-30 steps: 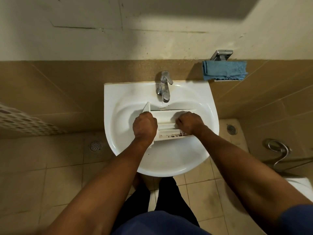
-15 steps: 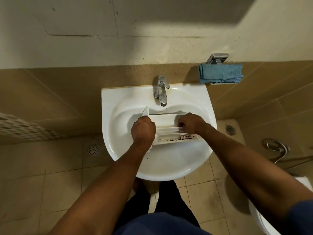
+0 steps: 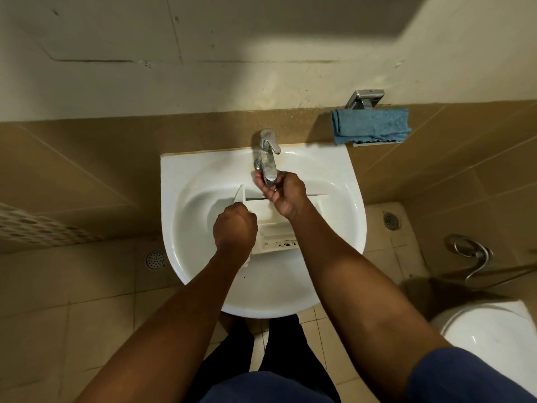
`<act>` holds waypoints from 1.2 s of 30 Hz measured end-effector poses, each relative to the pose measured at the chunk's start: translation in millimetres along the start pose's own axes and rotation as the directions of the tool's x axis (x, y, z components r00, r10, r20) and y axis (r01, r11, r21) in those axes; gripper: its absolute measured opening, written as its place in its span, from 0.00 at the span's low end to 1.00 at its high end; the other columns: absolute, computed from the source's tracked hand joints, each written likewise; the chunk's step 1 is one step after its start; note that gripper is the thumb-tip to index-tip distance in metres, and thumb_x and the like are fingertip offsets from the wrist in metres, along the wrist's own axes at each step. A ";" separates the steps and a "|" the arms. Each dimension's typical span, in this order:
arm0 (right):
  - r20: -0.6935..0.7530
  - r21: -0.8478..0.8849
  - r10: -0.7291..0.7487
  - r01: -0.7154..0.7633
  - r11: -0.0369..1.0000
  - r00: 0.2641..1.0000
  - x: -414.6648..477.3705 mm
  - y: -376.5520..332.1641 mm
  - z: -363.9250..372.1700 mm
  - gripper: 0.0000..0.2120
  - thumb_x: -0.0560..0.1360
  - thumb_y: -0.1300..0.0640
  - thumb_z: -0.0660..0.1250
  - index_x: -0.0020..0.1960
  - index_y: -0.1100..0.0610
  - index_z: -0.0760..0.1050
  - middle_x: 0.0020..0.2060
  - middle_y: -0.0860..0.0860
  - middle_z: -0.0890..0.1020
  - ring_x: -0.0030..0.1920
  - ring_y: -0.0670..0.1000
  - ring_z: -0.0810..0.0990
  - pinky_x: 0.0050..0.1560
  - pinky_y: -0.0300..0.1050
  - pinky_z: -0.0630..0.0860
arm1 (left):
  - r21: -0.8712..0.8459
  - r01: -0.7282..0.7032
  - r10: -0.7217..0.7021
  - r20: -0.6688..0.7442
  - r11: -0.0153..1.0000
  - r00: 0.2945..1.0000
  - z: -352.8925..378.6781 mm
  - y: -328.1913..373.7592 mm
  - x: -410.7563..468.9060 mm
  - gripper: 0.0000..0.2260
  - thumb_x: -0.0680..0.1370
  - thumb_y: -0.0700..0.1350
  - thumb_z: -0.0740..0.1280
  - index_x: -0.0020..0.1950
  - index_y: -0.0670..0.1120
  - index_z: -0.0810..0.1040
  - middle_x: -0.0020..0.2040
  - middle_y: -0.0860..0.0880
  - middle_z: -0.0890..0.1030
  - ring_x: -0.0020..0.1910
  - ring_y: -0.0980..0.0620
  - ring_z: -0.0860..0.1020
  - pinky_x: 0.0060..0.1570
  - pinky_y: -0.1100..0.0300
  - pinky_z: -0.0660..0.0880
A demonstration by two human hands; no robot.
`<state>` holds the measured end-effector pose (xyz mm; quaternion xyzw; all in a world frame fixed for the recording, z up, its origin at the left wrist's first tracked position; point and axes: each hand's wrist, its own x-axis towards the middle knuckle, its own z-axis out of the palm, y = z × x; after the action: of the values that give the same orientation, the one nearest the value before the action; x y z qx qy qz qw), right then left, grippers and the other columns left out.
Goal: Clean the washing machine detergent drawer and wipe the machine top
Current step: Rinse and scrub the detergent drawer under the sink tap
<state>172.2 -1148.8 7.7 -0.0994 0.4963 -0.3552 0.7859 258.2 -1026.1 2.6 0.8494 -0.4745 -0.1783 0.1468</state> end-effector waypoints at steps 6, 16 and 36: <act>0.174 -0.781 -0.074 0.184 0.597 0.982 -21.7 17.1 -19.6 0.15 0.75 0.69 0.54 0.40 0.67 0.79 0.37 0.62 0.81 0.32 0.48 0.80 0.40 0.38 0.77 | 0.001 -0.037 0.037 -0.009 0.999 0.999 4.1 -3.8 2.8 0.08 0.77 0.41 0.68 0.43 0.36 0.81 0.38 0.37 0.81 0.35 0.37 0.81 0.34 0.57 0.69; 0.328 -0.661 -0.053 0.190 -0.726 0.943 -33.0 -17.3 -83.2 0.31 0.83 0.38 0.43 0.64 0.56 0.77 0.64 0.58 0.80 0.63 0.61 0.78 0.66 0.57 0.69 | 0.002 0.028 -0.028 0.051 1.000 0.998 -4.6 1.8 0.8 0.09 0.78 0.41 0.66 0.45 0.36 0.81 0.38 0.38 0.82 0.36 0.37 0.81 0.36 0.55 0.75; 0.094 -0.814 0.004 0.079 -0.576 0.996 -56.8 28.4 -14.9 0.23 0.84 0.45 0.53 0.68 0.57 0.76 0.72 0.57 0.75 0.75 0.60 0.68 0.76 0.72 0.48 | -0.007 0.015 -0.015 0.065 1.000 0.998 -7.0 0.7 1.1 0.08 0.77 0.41 0.68 0.45 0.36 0.82 0.40 0.37 0.83 0.38 0.36 0.82 0.37 0.56 0.73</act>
<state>158.1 -1087.9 26.3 -0.7711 0.5208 0.2469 0.2705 261.3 -1026.9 9.0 0.8461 -0.4720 -0.2088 0.1333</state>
